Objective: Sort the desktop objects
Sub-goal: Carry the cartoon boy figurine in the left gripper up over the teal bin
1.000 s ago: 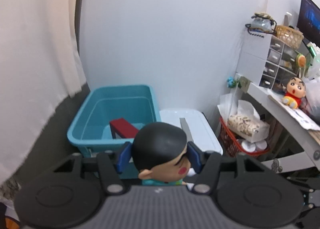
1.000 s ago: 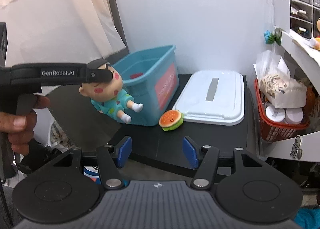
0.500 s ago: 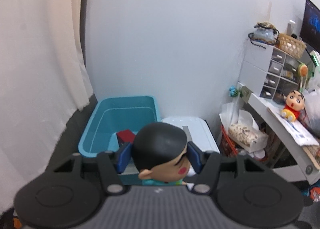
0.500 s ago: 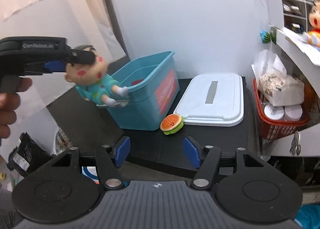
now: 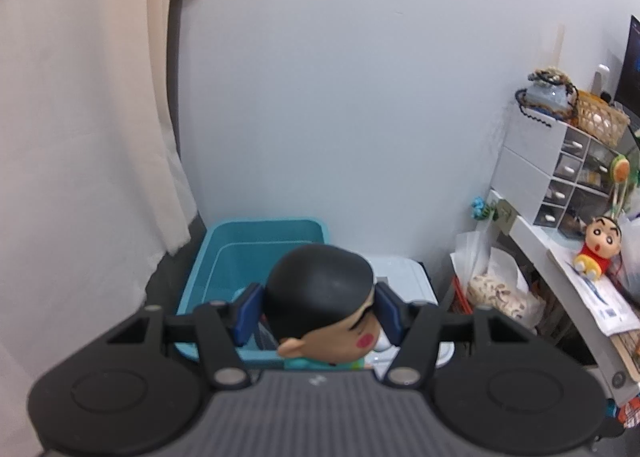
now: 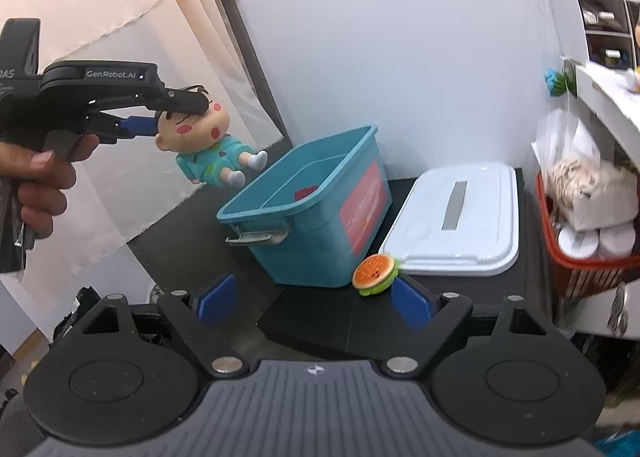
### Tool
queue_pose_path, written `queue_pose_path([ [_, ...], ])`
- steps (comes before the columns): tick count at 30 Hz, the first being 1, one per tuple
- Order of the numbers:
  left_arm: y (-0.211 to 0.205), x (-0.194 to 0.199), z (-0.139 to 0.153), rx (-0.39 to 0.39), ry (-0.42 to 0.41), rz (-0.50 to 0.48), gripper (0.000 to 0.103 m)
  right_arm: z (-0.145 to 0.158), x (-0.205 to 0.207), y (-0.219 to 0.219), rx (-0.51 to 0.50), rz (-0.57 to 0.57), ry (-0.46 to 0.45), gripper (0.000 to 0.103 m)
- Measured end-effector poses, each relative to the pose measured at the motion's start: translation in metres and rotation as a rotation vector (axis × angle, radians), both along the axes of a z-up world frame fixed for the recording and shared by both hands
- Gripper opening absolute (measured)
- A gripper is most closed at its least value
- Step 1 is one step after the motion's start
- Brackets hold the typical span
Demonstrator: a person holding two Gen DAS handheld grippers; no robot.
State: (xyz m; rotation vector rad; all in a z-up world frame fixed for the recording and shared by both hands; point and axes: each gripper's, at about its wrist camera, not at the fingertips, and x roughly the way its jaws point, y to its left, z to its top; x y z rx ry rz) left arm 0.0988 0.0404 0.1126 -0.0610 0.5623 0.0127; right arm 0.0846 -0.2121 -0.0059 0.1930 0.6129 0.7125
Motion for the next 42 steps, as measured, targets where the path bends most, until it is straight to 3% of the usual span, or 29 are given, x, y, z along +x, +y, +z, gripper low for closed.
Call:
queue_pose_path([
  [15,0.018,0.038,0.004,0.007,0.013,0.016,0.063,0.002,0.039,0.006,0.027,0.016,0.000,0.090],
  [42,0.034,0.137,-0.060,0.086,0.130,0.049,0.063,-0.056,0.090,0.026,-0.012,0.024,0.027,0.090],
])
